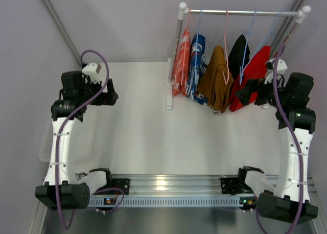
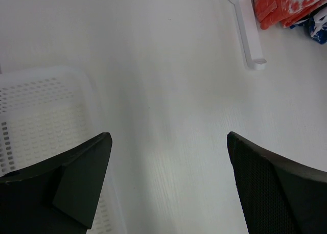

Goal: Remove the trousers from the hanger

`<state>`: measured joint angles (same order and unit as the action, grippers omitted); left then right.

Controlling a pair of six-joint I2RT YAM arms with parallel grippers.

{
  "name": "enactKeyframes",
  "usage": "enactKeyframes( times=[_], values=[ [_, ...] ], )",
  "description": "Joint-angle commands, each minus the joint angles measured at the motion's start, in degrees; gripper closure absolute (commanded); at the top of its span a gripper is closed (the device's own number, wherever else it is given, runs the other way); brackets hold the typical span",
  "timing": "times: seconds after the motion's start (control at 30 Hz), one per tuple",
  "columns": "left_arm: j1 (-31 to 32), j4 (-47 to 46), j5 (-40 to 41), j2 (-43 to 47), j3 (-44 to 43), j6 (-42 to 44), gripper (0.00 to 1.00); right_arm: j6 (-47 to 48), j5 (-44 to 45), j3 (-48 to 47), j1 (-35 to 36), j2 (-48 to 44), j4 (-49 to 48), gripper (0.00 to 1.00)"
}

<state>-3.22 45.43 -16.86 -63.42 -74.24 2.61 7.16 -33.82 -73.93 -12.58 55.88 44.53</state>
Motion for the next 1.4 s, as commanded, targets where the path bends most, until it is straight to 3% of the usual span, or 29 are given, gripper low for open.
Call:
enactKeyframes(
  times=[0.0, 0.13, 0.2, 0.27, 0.43, 0.6, 0.73, 0.93, 1.37],
  values=[
    [0.2, -2.2, -1.9, -2.0, -5.3, -4.2, 0.01, -1.6, 0.8, -1.3, 1.1, -1.1, -2.2, 0.01],
    [0.4, -7.0, -17.0, -6.0, -8.2, -10.7, 0.01, -2.9, 1.0, -2.7, 1.0, 0.1, -2.4, 0.01],
    [1.0, -16.9, -23.9, -6.7, -7.9, -14.6, 0.01, -3.1, 1.4, -3.8, 1.0, 1.2, -1.8, 0.01],
    [3.1, -26.3, -26.6, -9.1, -8.8, -21.8, 0.01, -3.6, 2.2, -6.6, 1.0, 2.2, -1.5, 0.01],
    [12.9, -35.4, -27.5, -20.2, -17.1, -26.3, 0.04, -4.2, 3.0, -12.5, 0.9, 5.6, 0.6, 0.01],
    [15.8, -61.0, -30.9, -28.9, -18.3, -45.3, 0.24, -3.4, 4.0, -14.8, 0.8, 6.7, 2.0, 0.0],
    [20.5, -61.7, -32.4, -38.7, -28.5, -46.7, 0.33, -2.2, 5.2, -15.0, 0.7, 7.6, 2.3, 0.01],
    [23.7, -64.3, -29.6, -46.6, -35.3, -50.1, 0.36, -1.5, 5.6, -16.9, 0.4, 9.3, 3.1, 0.01],
    [27.0, -61.4, -23.1, -51.6, -38.3, -50.7, 0.41, -0.3, 5.4, -16.6, -0.1, 9.7, 3.3, 0.0]
  ],
)
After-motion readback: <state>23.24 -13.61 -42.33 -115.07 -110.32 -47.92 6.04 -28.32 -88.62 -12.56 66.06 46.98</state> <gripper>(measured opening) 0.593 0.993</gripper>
